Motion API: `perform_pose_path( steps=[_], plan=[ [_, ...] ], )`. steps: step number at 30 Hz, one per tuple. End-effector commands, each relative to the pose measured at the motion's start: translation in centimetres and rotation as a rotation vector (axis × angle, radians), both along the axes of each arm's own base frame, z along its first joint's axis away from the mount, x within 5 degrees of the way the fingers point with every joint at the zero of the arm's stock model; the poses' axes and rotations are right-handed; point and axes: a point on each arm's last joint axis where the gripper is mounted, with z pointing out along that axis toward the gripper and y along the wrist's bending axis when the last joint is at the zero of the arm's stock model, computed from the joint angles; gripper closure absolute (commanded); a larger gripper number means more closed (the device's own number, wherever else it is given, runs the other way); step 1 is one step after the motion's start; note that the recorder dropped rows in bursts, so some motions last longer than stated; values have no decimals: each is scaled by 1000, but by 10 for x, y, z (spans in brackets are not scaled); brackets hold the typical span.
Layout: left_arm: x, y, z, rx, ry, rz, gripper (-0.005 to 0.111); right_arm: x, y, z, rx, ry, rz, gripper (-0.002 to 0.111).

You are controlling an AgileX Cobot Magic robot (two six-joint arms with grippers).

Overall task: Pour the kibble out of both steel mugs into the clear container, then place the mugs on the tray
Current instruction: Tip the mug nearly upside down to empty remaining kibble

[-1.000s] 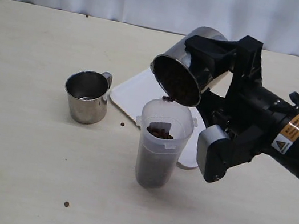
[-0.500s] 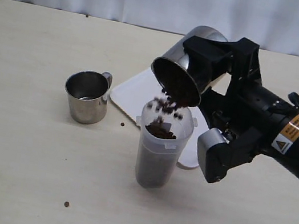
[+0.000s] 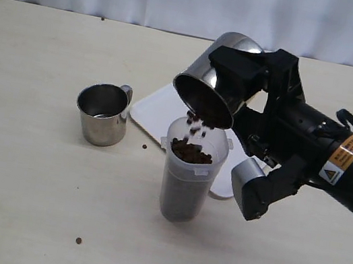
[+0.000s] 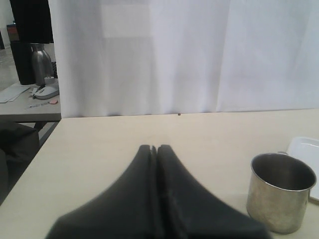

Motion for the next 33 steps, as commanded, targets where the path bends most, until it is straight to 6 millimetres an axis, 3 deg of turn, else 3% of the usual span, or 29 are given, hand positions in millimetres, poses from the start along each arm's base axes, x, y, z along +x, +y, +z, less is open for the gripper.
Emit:
perform_pose_path(
  steps=[1,33],
  plan=[
    [0,0,0,-6,-12,-1,107,0,2,6,13,-46,14,103],
    [0,0,0,-4,-12,-1,107,-1,3,6,-60,-123,43,103]
  ],
)
